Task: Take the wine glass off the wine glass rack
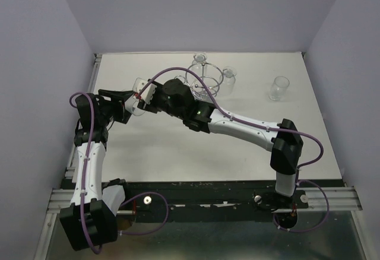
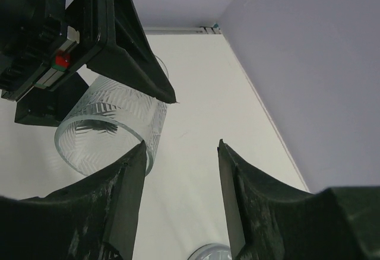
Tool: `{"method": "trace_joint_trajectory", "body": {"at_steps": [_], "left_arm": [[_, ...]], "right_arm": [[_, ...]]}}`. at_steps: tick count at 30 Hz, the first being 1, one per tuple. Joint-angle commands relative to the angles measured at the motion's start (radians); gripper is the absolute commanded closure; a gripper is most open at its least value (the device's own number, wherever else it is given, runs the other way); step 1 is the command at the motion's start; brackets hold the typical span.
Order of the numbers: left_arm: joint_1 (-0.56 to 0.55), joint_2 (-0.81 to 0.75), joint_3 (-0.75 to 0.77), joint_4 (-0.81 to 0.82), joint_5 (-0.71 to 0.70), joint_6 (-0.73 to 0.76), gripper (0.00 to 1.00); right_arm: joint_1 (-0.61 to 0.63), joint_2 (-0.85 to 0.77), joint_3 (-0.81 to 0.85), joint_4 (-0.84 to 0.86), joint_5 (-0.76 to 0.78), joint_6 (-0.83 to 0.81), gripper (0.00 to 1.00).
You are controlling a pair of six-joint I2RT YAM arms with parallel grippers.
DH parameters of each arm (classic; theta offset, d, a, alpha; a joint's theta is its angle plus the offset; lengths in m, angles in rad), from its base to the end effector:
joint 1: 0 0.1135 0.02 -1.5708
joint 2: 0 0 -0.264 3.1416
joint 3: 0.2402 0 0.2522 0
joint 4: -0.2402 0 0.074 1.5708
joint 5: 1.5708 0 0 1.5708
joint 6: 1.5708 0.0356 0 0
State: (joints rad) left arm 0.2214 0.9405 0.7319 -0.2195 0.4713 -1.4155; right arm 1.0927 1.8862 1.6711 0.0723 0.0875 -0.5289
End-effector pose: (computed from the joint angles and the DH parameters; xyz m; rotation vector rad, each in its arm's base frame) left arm 0.2110 0.0309 0.2909 -1.3398 1.7076 -1.2013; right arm 0.2155 0.4091 0.3552 -1.2044 1.2350 0.3430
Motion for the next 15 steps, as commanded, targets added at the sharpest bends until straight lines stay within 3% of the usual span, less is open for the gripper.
{"method": "trace_joint_trajectory", "body": {"at_steps": [1,11,15], "left_arm": [[0.006,-0.025,-0.003,0.003,-0.010,-0.083,1.00],[0.006,-0.019,0.000,0.020,-0.008,-0.088,1.00],[0.007,-0.019,0.006,0.022,-0.003,-0.089,1.00]], "right_arm": [[0.010,0.028,0.041,-0.045,-0.020,0.061,0.41],[0.012,0.048,0.053,-0.117,-0.119,0.046,0.43],[0.013,0.068,0.065,-0.083,-0.059,0.061,0.43]]}}
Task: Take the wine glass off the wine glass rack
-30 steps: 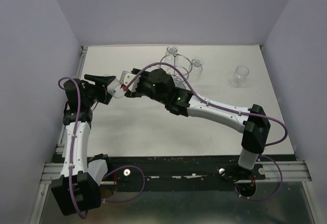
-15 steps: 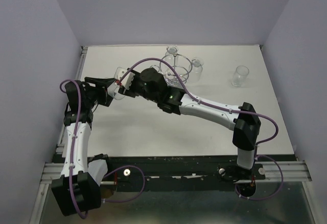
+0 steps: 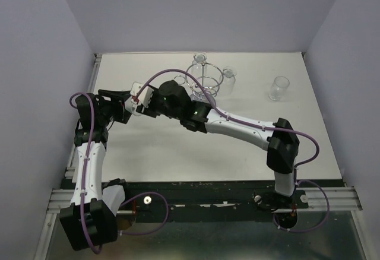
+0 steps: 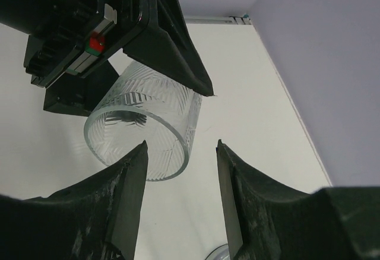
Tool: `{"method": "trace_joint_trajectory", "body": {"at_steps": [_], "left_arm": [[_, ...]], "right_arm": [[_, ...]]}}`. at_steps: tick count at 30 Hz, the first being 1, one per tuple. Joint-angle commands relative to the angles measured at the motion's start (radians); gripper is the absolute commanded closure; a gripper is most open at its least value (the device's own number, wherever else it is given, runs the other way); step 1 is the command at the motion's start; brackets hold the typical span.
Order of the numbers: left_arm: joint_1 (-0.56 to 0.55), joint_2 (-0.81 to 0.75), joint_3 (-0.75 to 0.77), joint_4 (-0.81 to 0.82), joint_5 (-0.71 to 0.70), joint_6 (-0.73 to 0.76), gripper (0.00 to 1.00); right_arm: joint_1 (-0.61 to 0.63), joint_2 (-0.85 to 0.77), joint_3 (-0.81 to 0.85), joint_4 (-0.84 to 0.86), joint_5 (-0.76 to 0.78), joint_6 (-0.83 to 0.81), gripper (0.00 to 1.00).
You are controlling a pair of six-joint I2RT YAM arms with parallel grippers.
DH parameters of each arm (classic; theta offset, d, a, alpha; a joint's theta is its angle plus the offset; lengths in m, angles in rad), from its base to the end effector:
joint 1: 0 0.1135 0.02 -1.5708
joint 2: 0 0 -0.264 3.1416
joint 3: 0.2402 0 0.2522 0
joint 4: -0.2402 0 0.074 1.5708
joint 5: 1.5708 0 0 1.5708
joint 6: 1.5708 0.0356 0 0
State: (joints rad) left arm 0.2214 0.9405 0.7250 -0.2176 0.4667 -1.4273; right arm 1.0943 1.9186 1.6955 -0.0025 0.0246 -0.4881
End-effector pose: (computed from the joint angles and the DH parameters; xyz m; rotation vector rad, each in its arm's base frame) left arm 0.2109 0.0310 0.2886 -1.3585 1.7023 -1.2022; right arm 0.2159 0.4163 0.3415 -1.2784 1.2887 0.4102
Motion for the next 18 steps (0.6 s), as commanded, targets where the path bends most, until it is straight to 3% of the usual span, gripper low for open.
{"method": "trace_joint_trajectory", "body": {"at_steps": [1,4,8,14,15,18], "left_arm": [[0.006,-0.019,0.014,0.024,0.000,-0.075,1.00],[0.006,-0.017,0.016,0.029,-0.003,-0.078,1.00],[0.006,-0.016,0.020,0.027,0.001,-0.078,1.00],[0.007,-0.019,0.022,0.000,0.001,-0.090,1.00],[0.007,-0.019,0.025,-0.038,-0.003,-0.111,0.84],[0.006,-0.022,0.019,-0.008,0.006,-0.094,0.43]], "right_arm": [[0.012,0.043,0.050,-0.008,0.018,0.020,0.43],[0.012,0.068,0.076,0.041,0.032,0.022,0.45],[0.012,0.103,0.128,0.038,0.038,0.046,0.58],[0.012,0.120,0.150,0.032,0.047,0.057,0.88],[0.012,0.120,0.150,0.032,0.051,0.057,0.99],[0.010,0.120,0.153,0.041,0.095,0.072,0.99]]}}
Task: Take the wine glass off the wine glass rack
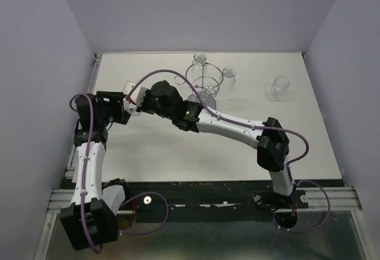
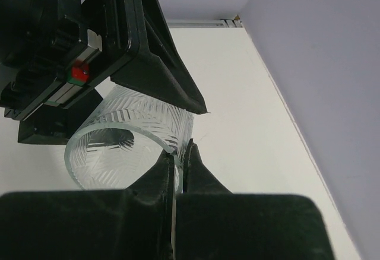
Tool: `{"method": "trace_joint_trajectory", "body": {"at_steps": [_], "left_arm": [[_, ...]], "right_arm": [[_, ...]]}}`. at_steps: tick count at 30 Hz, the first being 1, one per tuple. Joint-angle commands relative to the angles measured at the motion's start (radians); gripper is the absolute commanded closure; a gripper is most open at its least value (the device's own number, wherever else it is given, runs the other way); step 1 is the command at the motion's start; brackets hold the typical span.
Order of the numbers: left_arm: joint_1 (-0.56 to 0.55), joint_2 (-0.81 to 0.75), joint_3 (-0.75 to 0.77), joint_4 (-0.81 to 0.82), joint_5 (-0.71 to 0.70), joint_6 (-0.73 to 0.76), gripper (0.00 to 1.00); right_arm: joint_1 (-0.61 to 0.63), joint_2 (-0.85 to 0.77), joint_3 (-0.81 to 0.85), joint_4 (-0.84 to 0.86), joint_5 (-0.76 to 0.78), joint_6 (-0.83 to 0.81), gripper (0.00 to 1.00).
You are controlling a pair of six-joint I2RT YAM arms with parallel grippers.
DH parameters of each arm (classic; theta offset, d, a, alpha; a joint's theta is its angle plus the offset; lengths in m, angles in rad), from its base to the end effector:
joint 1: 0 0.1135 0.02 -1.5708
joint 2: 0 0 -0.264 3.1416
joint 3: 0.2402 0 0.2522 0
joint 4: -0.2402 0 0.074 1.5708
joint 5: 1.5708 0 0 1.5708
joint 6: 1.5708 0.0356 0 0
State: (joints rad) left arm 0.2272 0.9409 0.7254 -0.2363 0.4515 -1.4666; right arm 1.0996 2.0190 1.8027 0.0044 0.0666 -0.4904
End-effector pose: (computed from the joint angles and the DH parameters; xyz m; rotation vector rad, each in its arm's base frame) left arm 0.2101 0.0326 0.2868 -1.4262 1.6794 -1.2009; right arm 0.2262 0.4387 0.3344 -1.2492 1.2932 0.3783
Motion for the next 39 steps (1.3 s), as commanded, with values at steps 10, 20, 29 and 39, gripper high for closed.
{"method": "trace_joint_trajectory", "body": {"at_steps": [10,20,29,39], "left_arm": [[0.018,-0.013,0.091,0.080,0.039,0.048,0.01],[0.043,0.001,0.117,0.138,0.076,0.265,0.01],[0.040,0.079,0.138,0.232,0.128,0.357,0.01],[-0.002,0.202,0.172,0.360,0.147,0.371,0.01]], "right_arm": [[-0.047,-0.011,0.057,0.098,0.133,0.049,0.99],[-0.181,-0.117,0.150,0.034,0.093,-0.016,0.99],[-0.397,-0.348,0.055,-0.081,0.079,-0.079,0.99],[-0.818,-0.528,-0.023,-0.366,0.096,-0.022,0.99]]}}
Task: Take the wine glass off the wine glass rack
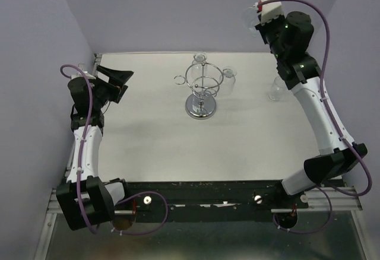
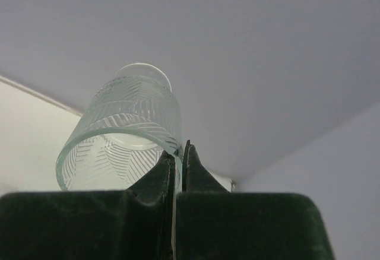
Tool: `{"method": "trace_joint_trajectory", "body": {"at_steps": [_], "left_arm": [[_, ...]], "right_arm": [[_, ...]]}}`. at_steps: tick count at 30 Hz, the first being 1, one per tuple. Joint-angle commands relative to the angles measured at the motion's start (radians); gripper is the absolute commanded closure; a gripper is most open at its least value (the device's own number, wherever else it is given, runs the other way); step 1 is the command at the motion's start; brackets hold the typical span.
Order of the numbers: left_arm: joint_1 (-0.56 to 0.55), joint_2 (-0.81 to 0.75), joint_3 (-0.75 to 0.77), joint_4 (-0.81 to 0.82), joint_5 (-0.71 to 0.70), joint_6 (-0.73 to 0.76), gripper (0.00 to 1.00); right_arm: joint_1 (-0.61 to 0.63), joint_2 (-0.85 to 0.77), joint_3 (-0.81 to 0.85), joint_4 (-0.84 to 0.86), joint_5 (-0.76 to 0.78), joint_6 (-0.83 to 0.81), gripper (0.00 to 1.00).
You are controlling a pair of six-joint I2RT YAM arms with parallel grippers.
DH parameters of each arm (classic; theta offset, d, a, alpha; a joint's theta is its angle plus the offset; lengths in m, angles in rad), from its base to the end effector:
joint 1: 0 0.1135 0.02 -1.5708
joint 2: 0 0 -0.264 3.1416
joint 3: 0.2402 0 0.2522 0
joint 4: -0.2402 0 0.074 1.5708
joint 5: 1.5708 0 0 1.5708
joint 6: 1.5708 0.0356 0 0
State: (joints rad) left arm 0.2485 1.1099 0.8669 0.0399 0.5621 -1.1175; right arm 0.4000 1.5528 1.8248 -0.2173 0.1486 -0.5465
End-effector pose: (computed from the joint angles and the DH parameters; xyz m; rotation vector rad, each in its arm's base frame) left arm 0.2535 0.0448 0.3282 -0.8223 1.6941 -1.1090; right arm 0.3190 0.1292 0.5070 -0.5850 1.4040 -0.2298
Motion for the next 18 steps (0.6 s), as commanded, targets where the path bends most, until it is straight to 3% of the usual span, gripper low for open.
{"method": "trace_joint_trajectory", "body": {"at_steps": [1,11,18], "left_arm": [[-0.029,0.044,0.027,0.090,0.036,0.021,0.01],[-0.061,0.103,0.035,0.112,0.035,0.019,0.01],[-0.066,0.114,0.047,0.092,0.030,0.044,0.01]], "right_arm": [[-0.154,-0.075,-0.058,-0.177,0.011,0.042,0.99],[-0.473,-0.082,-0.065,-0.661,-0.129,-0.009,0.99],[-0.573,0.024,-0.088,-0.807,-0.113,-0.029,0.99]]}}
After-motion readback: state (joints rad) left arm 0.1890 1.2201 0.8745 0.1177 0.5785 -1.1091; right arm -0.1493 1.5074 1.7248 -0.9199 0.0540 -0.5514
